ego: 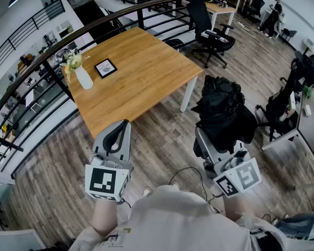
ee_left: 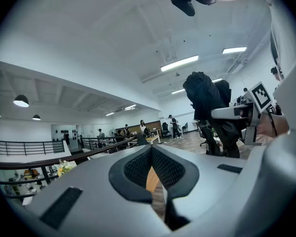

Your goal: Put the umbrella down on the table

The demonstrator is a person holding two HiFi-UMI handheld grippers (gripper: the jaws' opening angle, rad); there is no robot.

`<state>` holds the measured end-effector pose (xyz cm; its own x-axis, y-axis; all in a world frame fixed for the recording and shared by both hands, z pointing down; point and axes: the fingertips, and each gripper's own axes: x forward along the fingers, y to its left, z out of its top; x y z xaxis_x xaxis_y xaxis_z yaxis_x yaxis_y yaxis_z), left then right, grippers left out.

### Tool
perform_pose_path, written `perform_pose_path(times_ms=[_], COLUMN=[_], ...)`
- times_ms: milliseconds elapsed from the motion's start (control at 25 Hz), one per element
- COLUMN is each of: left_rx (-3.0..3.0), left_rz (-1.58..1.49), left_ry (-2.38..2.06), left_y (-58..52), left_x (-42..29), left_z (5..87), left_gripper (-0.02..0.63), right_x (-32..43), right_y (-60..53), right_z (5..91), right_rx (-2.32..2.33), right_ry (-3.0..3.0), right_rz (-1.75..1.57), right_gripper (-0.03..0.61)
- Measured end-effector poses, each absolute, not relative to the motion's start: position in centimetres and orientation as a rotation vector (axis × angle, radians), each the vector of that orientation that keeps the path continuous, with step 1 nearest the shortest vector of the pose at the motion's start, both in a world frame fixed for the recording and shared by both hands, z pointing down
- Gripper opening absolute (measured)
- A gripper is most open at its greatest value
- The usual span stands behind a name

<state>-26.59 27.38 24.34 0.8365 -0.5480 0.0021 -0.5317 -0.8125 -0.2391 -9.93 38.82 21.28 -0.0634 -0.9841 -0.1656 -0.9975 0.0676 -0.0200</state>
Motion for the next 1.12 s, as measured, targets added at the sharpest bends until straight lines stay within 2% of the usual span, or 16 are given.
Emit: perform_pose_path(times_ms=[480,1120], left_rx=[-2.801,-2.808], left_rz=[-0.138,-0.232], left_ry=[0.808,0.844], left_y=[28.0,31.2], left_x=[-24.1,-16.6], left_z=[25.5,26.0], left_gripper=[0.017,0.017], right_x=[-7.6,0.4], right_y=[39.4,41.4], right_z=[22.2,23.9], right_rx=[-2.027,-2.044], right_ry=[2.193,2.223], right_rz=[0.144,0.047], right_gripper=[0.270,0.268])
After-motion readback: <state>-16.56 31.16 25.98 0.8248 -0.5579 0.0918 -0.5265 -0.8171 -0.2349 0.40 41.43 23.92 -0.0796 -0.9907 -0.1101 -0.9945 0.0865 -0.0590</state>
